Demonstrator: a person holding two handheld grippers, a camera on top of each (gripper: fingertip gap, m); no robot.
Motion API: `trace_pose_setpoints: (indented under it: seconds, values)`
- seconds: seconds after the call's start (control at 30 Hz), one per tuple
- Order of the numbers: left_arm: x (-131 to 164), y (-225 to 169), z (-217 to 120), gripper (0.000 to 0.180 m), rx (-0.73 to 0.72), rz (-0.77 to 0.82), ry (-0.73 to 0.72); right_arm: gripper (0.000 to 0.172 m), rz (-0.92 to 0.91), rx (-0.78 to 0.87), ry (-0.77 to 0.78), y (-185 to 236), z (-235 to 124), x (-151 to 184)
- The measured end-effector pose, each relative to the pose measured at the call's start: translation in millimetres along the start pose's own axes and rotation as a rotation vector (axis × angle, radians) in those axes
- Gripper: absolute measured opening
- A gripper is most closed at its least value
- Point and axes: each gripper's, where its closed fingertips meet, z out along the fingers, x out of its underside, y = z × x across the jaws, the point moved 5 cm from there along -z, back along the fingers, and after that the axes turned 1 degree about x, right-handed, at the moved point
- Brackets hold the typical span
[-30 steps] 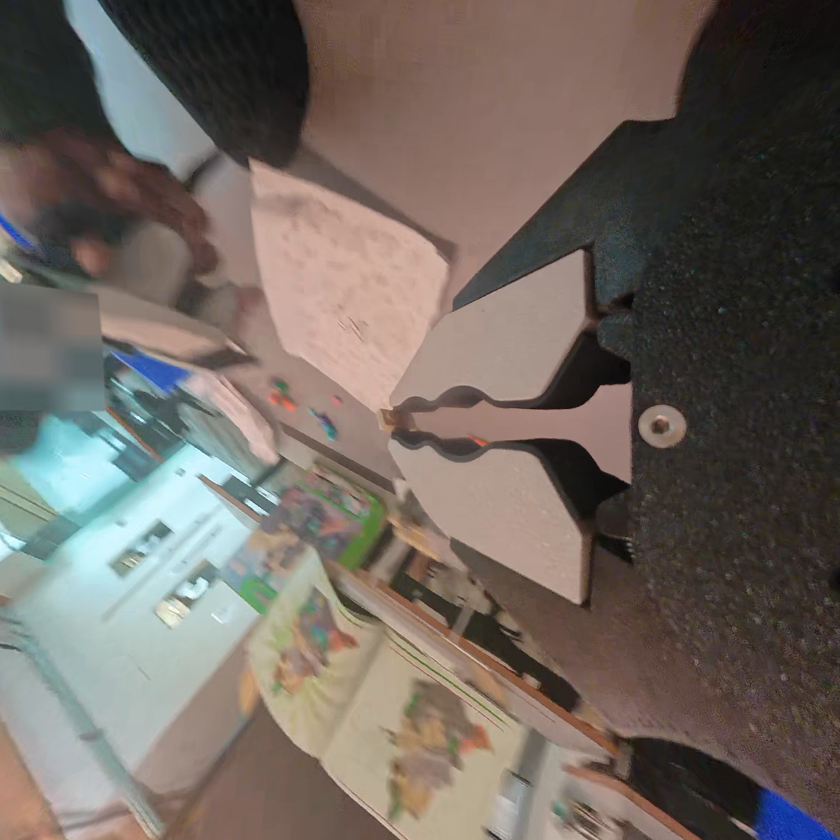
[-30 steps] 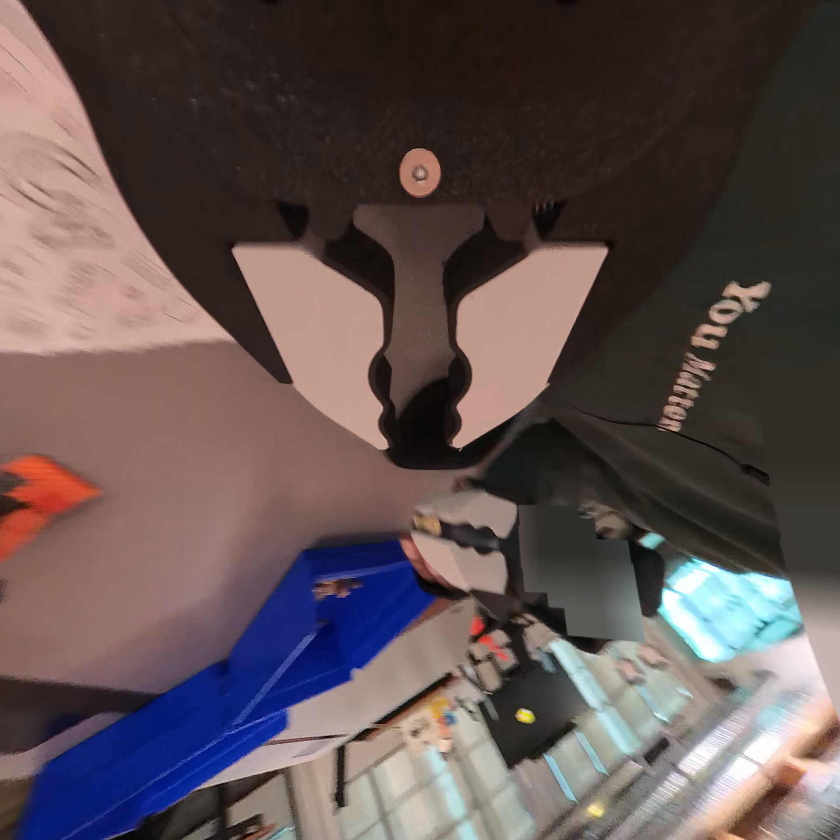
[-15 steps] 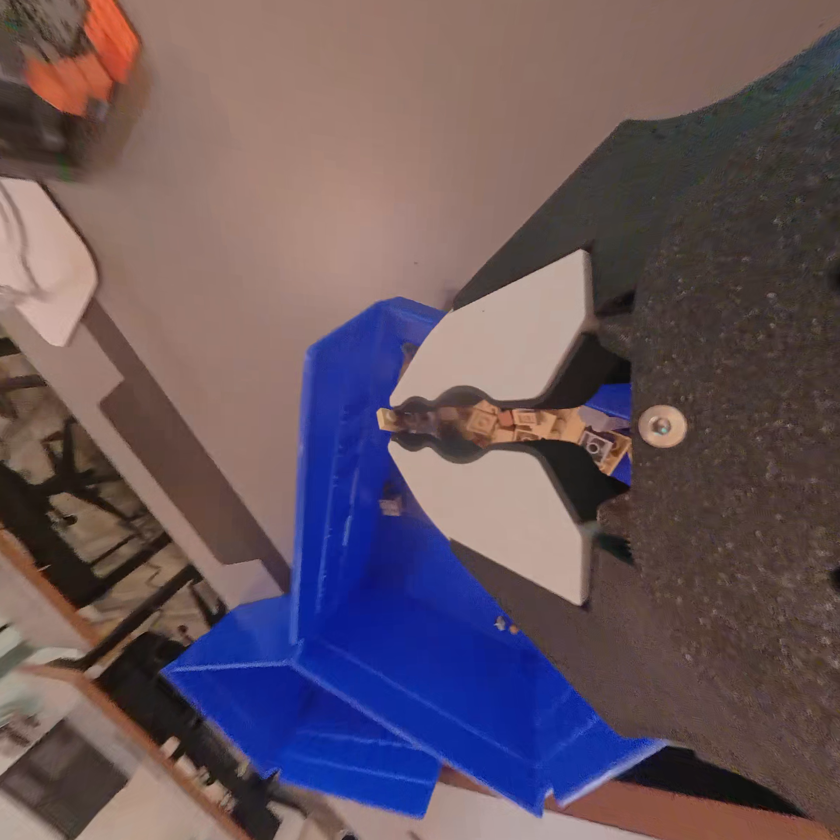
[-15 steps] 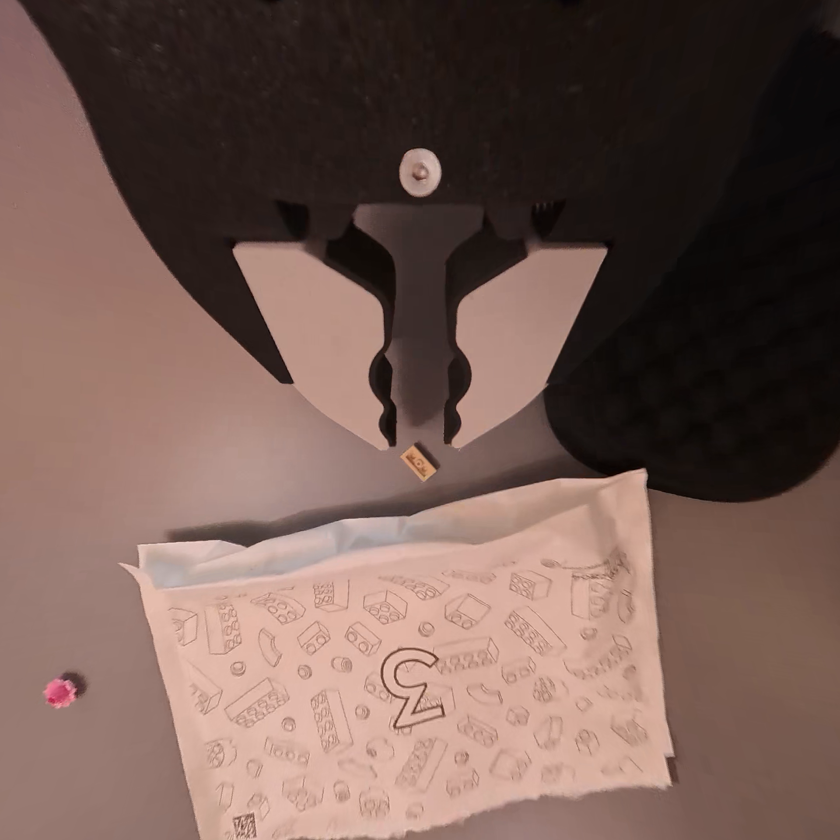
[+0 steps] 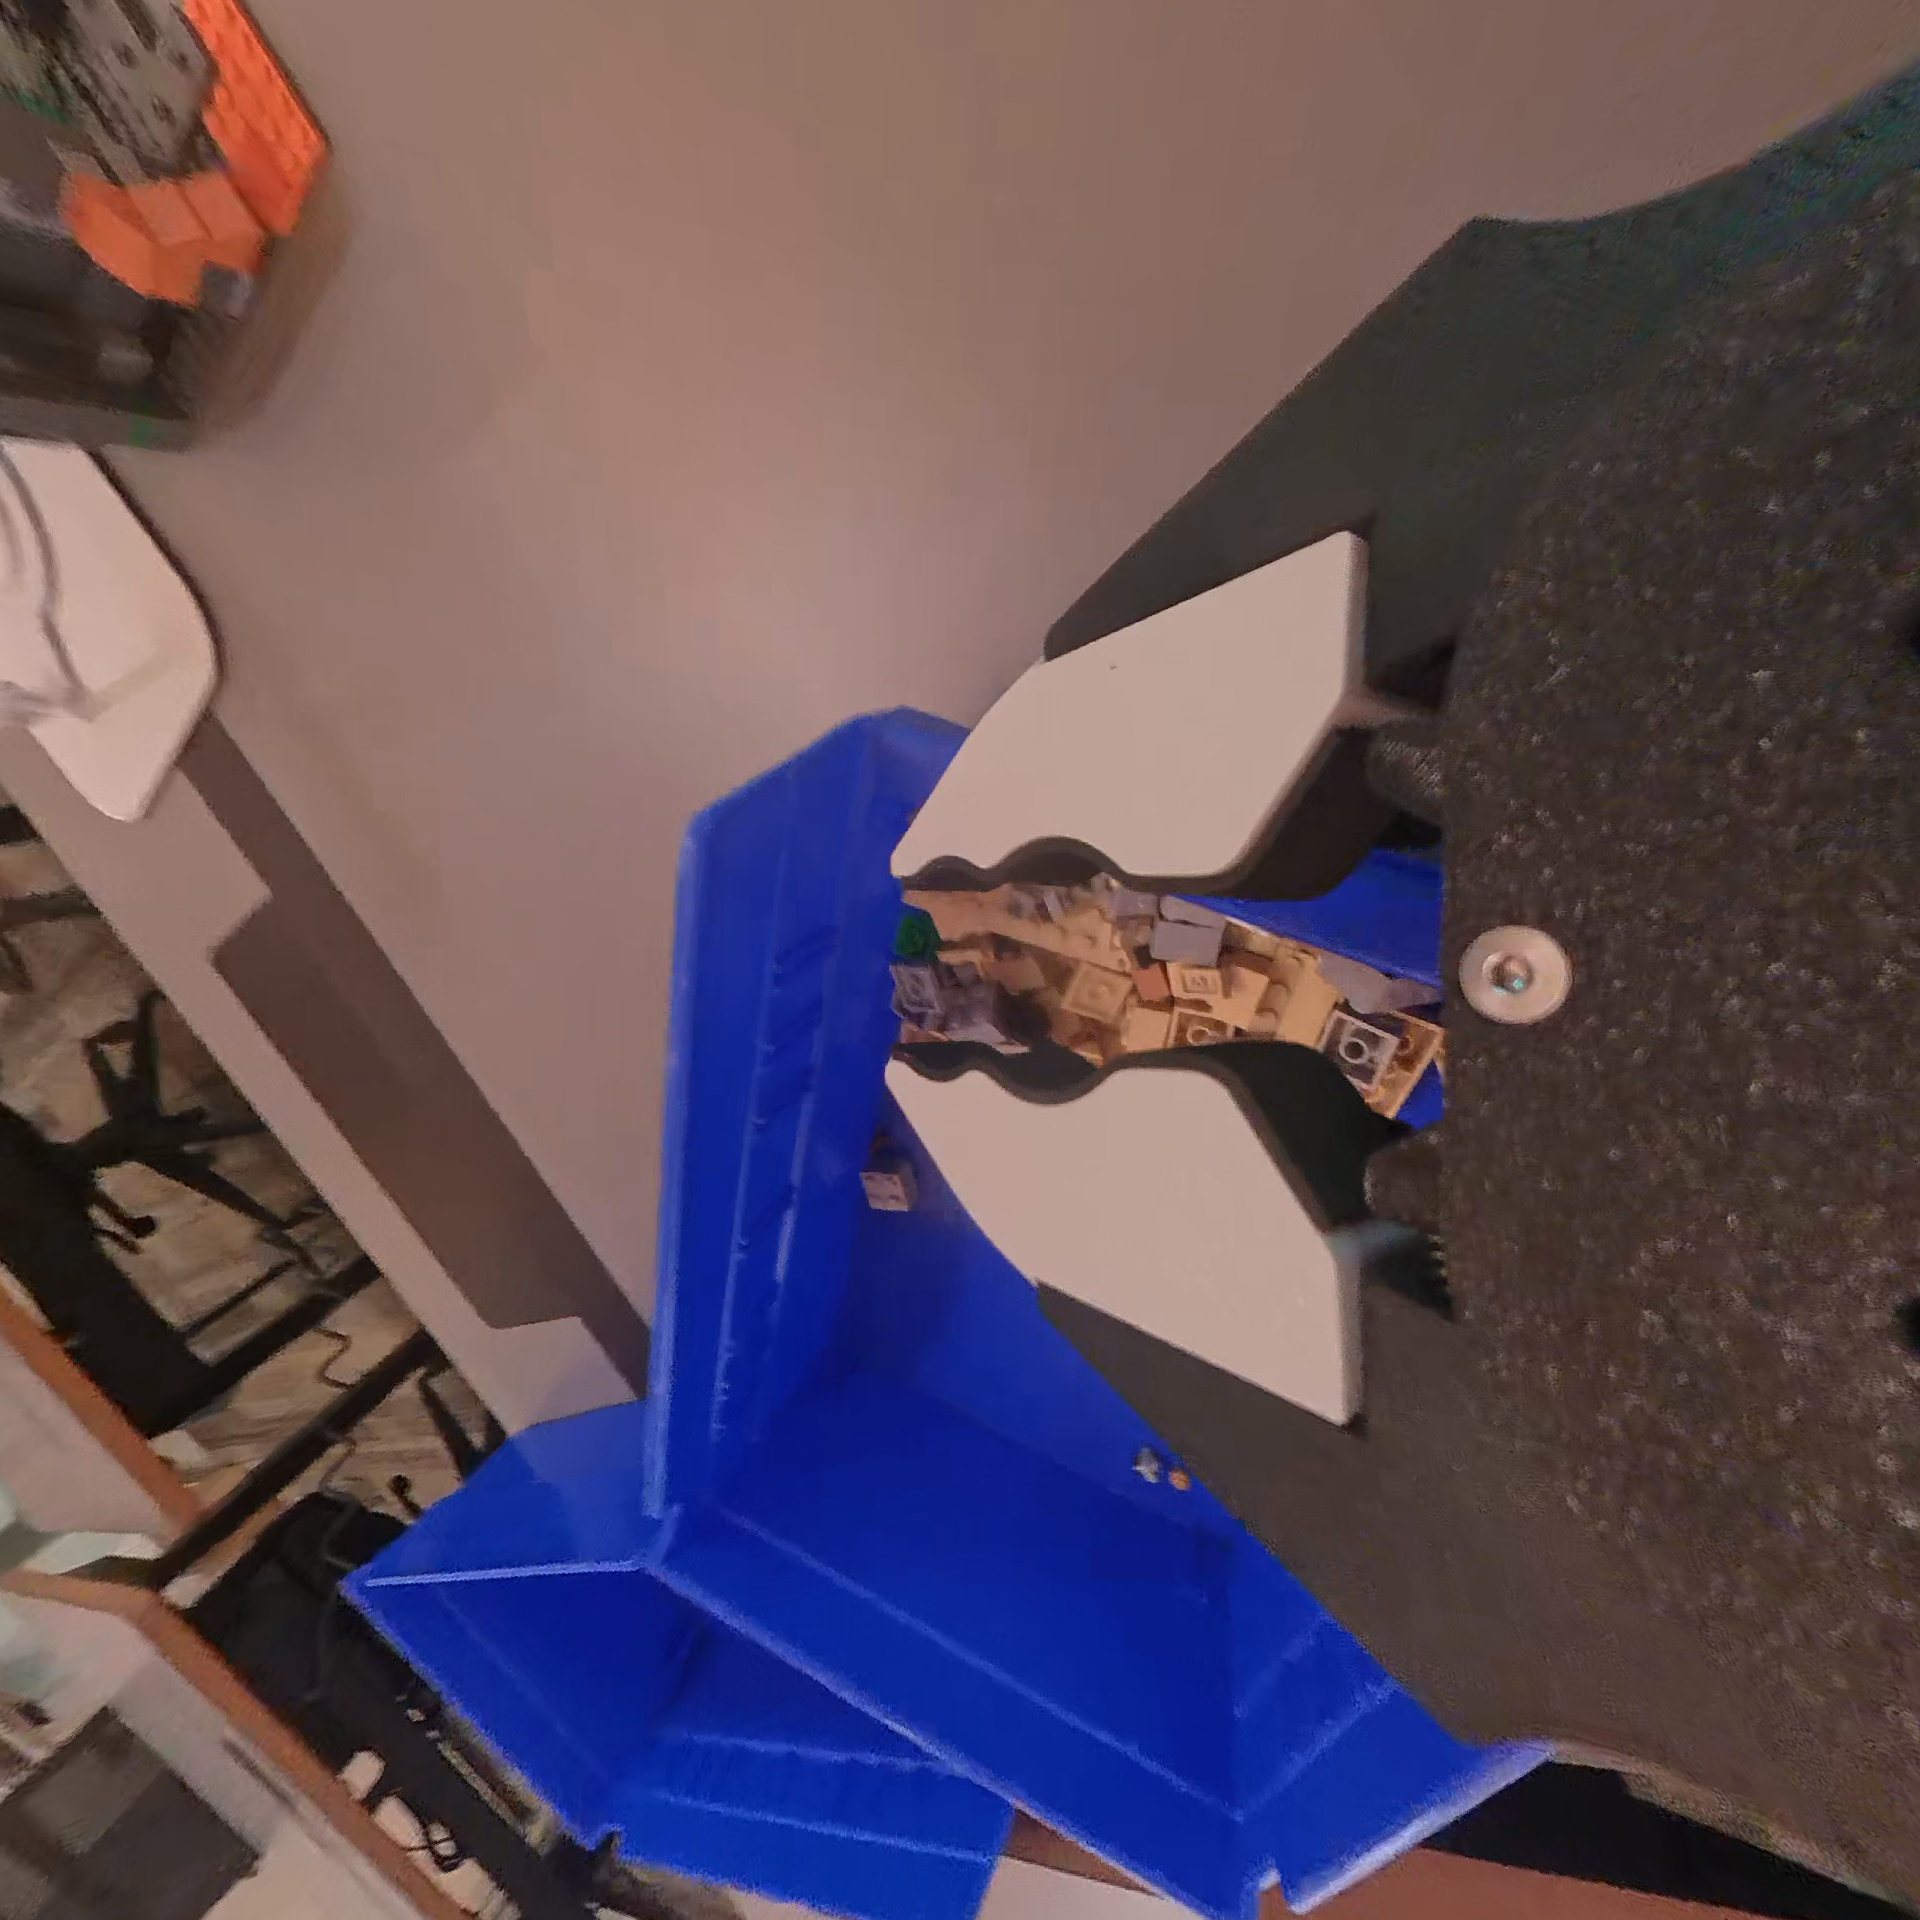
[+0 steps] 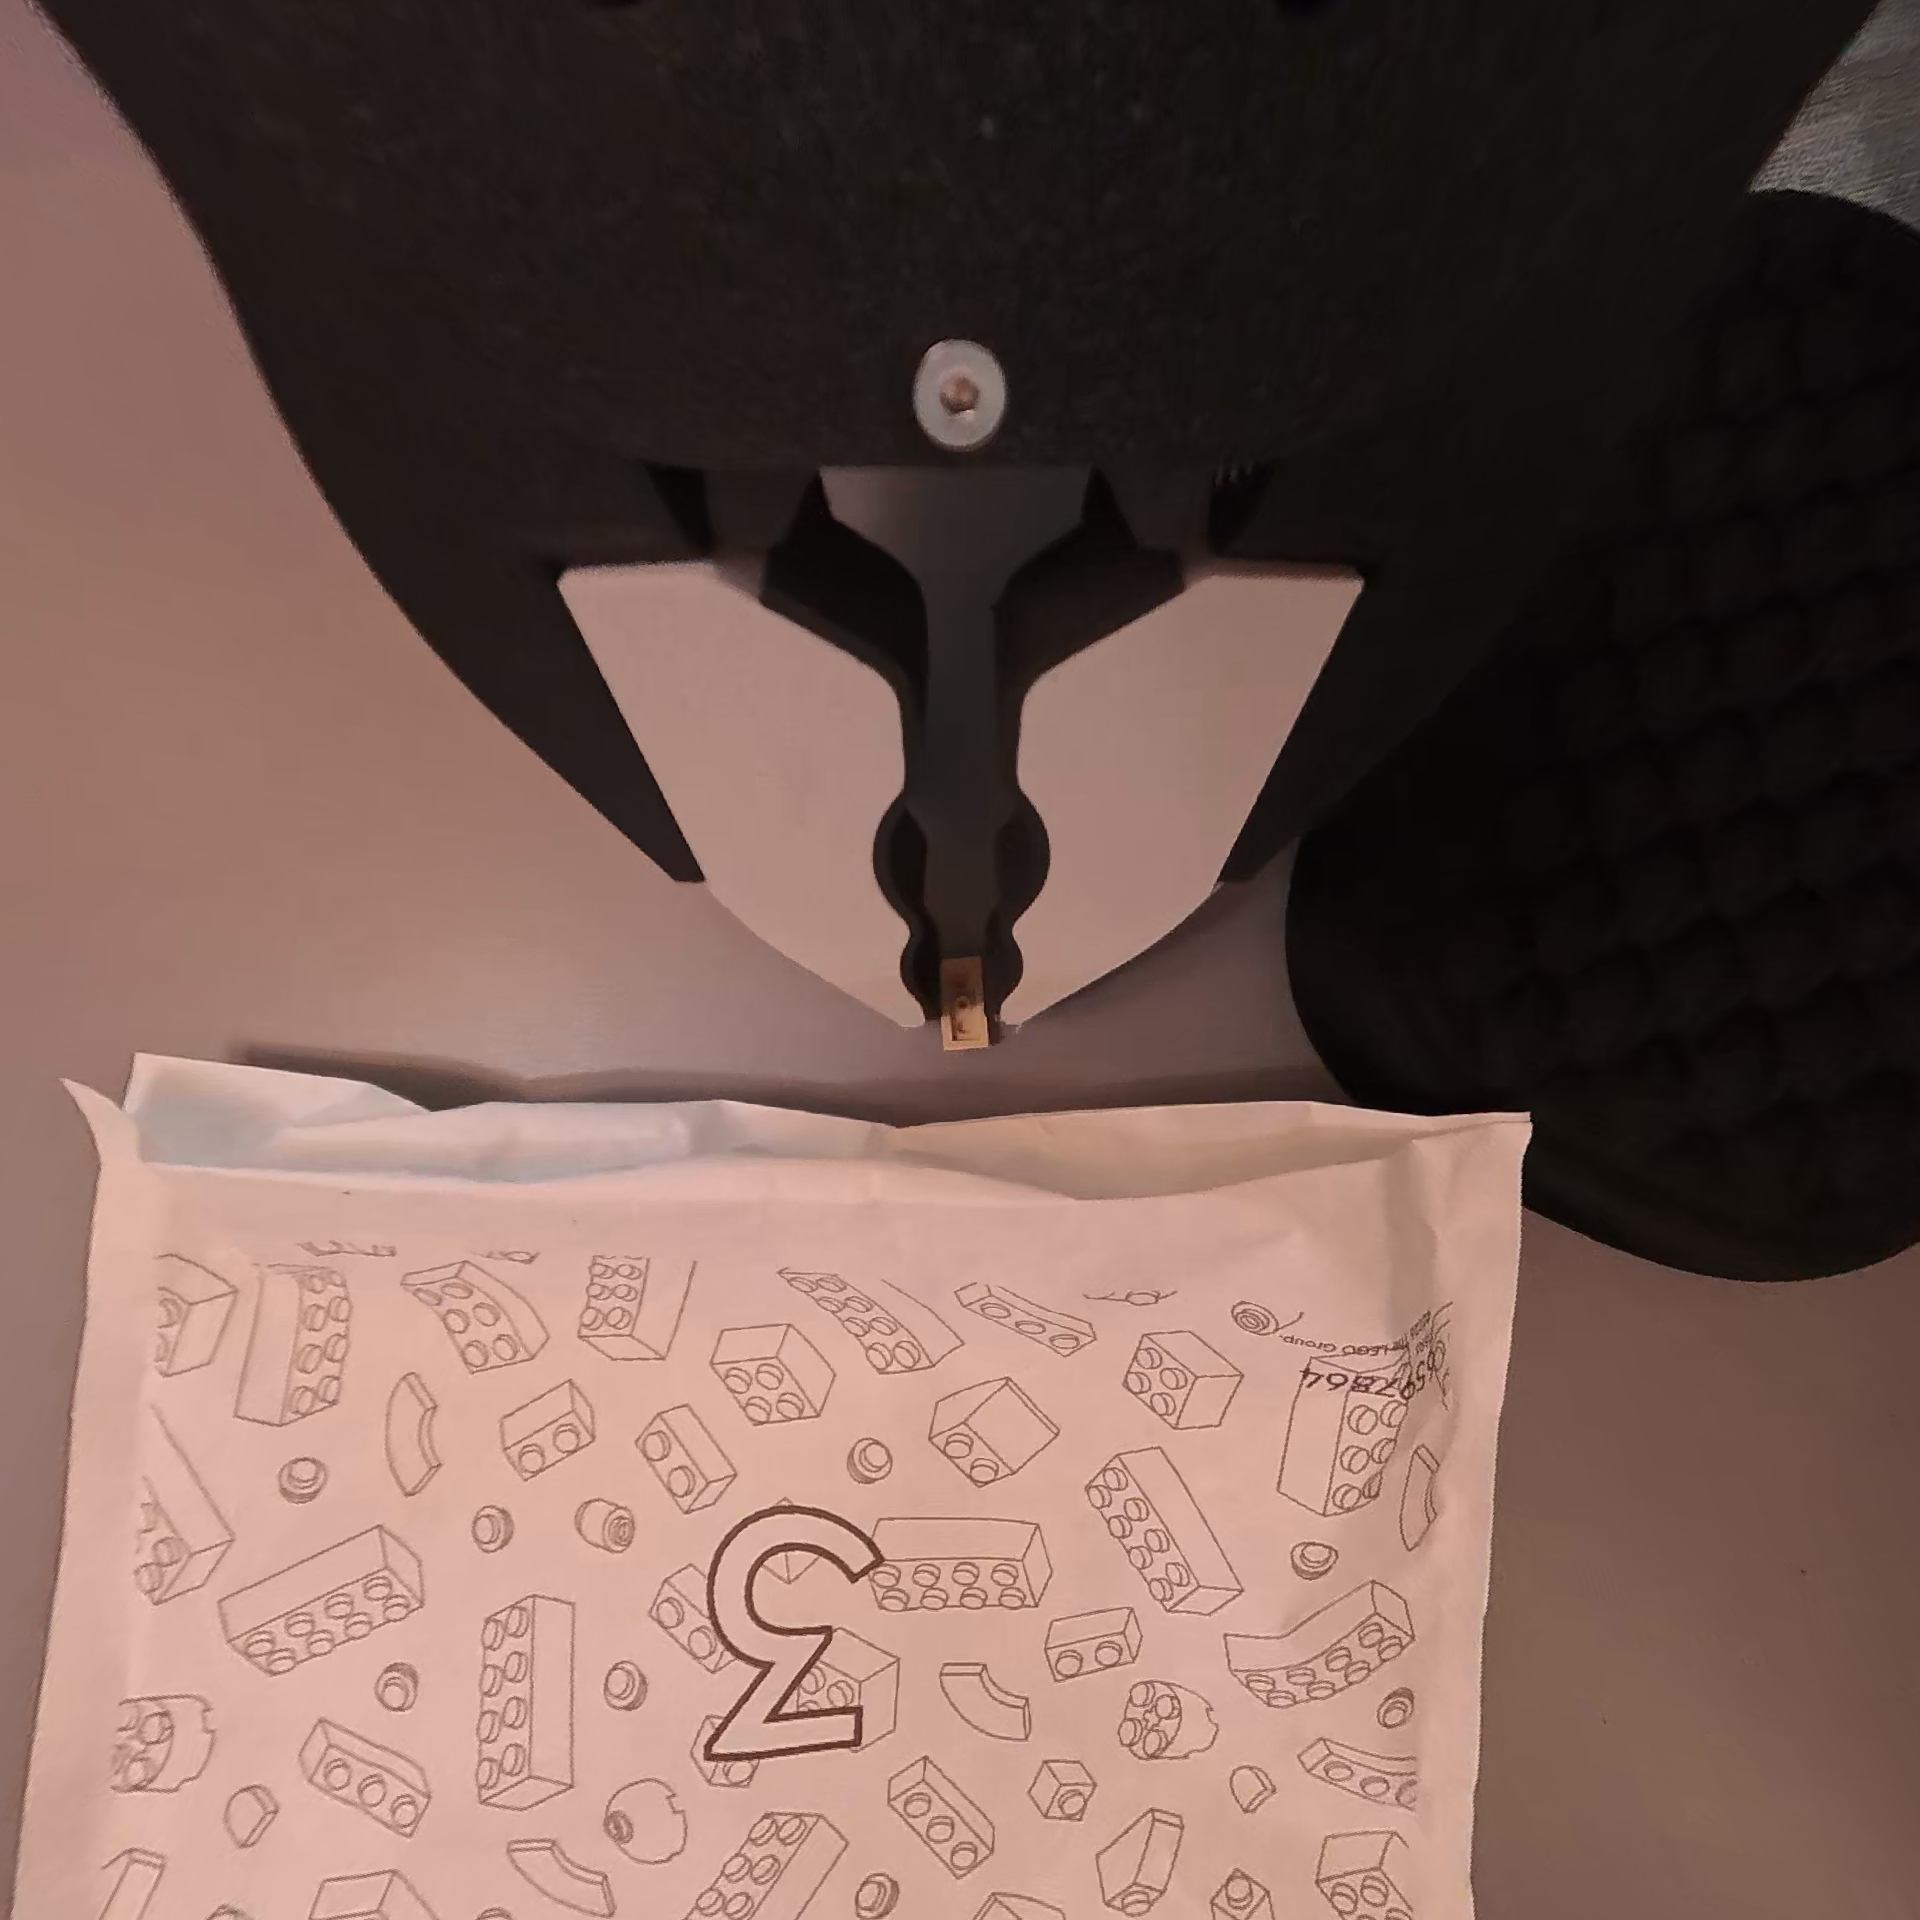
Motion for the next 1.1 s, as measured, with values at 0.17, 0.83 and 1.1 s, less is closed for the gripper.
trace_pose_setpoints:
  seconds: [0.17,0.83,1.1]
  values:
    - [-26.0,-37.3,-17.9,0.021,0.099,0.108,-0.151,0.008,0.035,-0.049,-0.122,8.8,-23.2,-14.8]
    - [-110.2,-272.5,-74.9,0.018,0.719,0.633,-0.686,0.008,-0.192,-0.544,-0.373,100.1,-5.9,-162.8]
    - [-102.3,-284.2,-72.3,0.011,0.695,0.713,-0.680,0.008,-0.217,-0.620,-0.372,109.5,4.5,-177.5]
